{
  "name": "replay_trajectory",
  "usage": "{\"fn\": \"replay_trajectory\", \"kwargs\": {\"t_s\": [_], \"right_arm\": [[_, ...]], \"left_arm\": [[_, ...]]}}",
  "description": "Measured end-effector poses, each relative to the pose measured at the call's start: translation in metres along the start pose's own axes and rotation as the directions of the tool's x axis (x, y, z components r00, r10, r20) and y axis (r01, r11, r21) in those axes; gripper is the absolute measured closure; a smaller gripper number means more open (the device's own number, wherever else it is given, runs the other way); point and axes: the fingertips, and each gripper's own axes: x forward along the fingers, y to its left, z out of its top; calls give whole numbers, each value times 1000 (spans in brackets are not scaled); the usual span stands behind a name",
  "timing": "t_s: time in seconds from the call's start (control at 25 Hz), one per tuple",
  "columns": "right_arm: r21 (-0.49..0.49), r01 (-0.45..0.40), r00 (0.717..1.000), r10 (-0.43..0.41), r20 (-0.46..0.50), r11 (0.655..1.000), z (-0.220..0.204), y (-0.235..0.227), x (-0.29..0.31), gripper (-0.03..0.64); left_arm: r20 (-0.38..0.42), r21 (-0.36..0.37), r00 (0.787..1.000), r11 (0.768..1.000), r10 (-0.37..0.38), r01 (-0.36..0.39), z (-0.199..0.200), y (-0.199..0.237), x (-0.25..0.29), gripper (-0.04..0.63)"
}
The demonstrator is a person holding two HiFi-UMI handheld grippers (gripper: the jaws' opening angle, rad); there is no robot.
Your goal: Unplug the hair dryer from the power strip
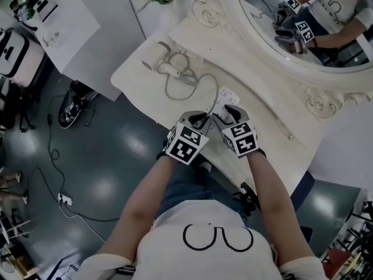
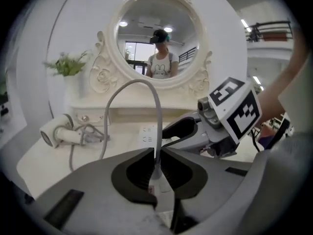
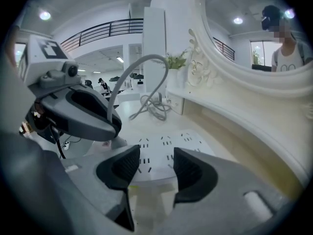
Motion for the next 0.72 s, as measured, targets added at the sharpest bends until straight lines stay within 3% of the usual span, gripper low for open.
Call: {"fn": "replay_trajectory", "kwargs": {"t_s": [0.12,0.2,0.28,0.32,0.36,0.44,0.52,0.56,0.64,0.72], "right_arm": [[-3,-7,1000,7,-1,1000,-1,2,-1,394],[-10,-13,1000,13,1,1000,-1,3,-1,394],[-12,-11,1000,11,6,1000,-1,3,-1,395],[-9,-6,1000,6,7,1000,-1,3,-1,396],[-3,1,1000,-1,7,1000,-1,2,0,396],[8,12,1000,-12,5,1000,-1,0,0,396],[11,12,1000,-12,-2,1000,-1,0,-1,396],[10,9,1000,-9,-5,1000,-2,1,-1,396],[3,-1,1000,2,-10,1000,-1,3,-1,396],[-3,-14,1000,14,-16,1000,-1,4,-1,396]], "left_arm": [[22,56,1000,998,-2,1,-4,-2,-3,557],[40,-22,999,999,-26,27,-2,3,-4,557],[52,-157,997,986,-48,56,2,9,-4,555],[49,-189,998,980,-47,55,4,10,-4,555],[40,-177,998,983,-38,45,5,10,-3,557],[16,-41,1000,999,-12,13,5,5,-1,558],[8,100,1000,995,5,-6,0,-4,-1,558],[9,132,1000,991,4,-5,-3,-5,-2,558],[17,106,1000,994,-11,9,-6,-2,-4,557],[25,-22,999,999,-36,37,-1,7,-5,555]]}}
